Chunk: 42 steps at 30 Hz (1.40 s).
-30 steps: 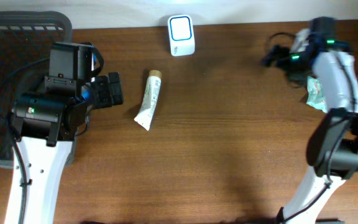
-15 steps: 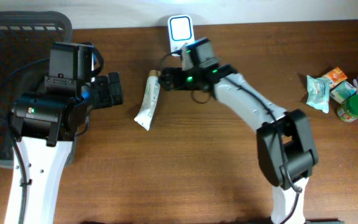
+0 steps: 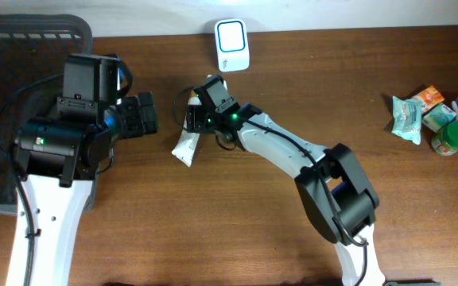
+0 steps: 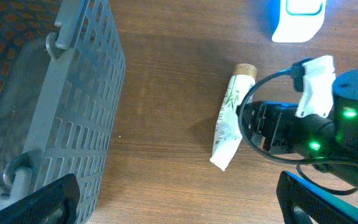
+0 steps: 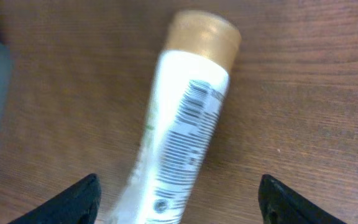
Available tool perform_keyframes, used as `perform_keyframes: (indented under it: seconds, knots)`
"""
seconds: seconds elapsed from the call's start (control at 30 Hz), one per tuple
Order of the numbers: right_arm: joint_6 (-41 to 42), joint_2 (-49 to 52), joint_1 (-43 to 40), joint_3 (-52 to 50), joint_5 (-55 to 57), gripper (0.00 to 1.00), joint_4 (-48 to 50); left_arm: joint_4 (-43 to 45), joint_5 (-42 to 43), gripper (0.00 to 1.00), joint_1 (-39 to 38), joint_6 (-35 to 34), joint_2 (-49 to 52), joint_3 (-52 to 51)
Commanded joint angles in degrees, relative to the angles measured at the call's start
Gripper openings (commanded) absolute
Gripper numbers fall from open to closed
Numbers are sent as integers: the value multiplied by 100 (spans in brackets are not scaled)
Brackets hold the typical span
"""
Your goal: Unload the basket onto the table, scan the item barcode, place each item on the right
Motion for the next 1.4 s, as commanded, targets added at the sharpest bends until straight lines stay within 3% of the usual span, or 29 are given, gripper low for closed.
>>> perform_keyframes:
  seconds: [0.0,0.4,0.57,0.6,0.63,0.8,1.1,1.2,1.27,1.33,1.37]
  knots:
    - [-7,199,17,-42,0,66,-111,0,-81,99,20,87,-2,4]
    - [-4,398,94,-42,-173,69,-94,0,-81,99,20,87,-2,4]
    - [-7,817,94,-44,-413,53,37,0,-81,99,20,87,-2,4]
    - [-7,870,92,-42,-433,47,57,0,-81,99,20,87,-2,4]
    - [-13,870,85,-42,-411,31,28,0,-81,99,20,87,-2,4]
    - [-271,669,11,-22,-404,12,-188,0,-81,99,20,87,-2,4]
    - [-269,9,-651,219,372,12,-2225,0,-81,99,20,87,-2,4]
    - [-422,35,-922,216,367,18,-2898,0,-79,99,20,87,-2,4]
    - [-750,35,-1045,216,369,27,-3112,0,-81,99,20,87,-2,4]
    - [-997,31,-1143,219,367,56,-3259,0,-81,99,20,87,-2,4]
    - [-1023,24,-1187,243,369,60,-3364,0,-81,99,20,87,-2,4]
